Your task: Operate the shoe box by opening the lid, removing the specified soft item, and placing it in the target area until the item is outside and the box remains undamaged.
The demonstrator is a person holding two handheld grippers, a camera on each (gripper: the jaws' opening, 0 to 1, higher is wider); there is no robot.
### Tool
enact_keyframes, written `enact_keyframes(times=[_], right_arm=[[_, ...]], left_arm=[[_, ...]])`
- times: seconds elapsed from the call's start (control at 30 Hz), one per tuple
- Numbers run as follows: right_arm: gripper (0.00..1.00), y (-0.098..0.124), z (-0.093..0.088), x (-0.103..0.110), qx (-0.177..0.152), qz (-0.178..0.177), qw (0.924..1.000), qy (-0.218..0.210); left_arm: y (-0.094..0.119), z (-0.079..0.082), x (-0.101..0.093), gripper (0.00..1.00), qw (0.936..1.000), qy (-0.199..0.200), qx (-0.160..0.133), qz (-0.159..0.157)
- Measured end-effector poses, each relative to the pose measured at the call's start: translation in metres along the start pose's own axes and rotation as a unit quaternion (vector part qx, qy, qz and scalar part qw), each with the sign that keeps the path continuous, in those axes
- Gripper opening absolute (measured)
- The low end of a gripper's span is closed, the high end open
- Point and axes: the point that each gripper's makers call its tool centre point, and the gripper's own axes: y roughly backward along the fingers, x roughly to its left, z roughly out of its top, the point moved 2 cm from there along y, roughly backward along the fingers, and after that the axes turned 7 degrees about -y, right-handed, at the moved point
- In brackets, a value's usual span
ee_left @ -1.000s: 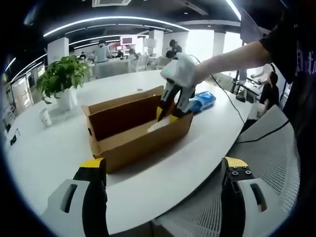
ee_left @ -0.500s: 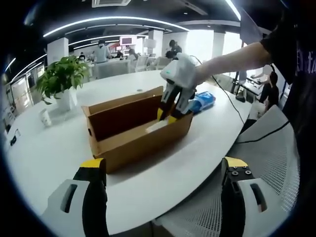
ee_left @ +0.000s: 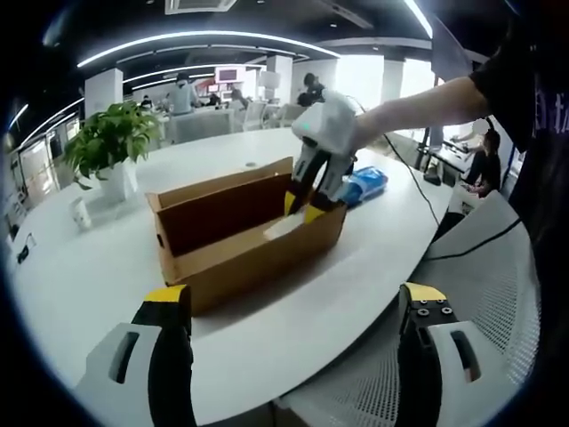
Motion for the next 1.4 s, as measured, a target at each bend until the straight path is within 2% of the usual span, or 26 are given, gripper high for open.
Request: enact_keyframes(times=[0.8, 1.03, 1.4], right_arm=[[0.15, 0.043, 0.023, -0.005, -0.005, -0.026, 0.9986, 0.047], [0.15, 0.059, 0.032, -0.007, -0.021, -0.034, 0.9982, 0.044], [0.15, 0.083, 0.037, -0.01, -0.025, -0.042, 0.9977, 0.047]], left_arm=[[0.0, -0.001, 0.0, 0.96, 1.0, 0.002, 0.001, 0.0], [-0.002, -0.001, 0.0, 0.96, 1.0, 0.002, 0.001, -0.002], [-0.004, -0.001, -0.004, 0.97, 1.0, 0.001, 0.002, -0.009]])
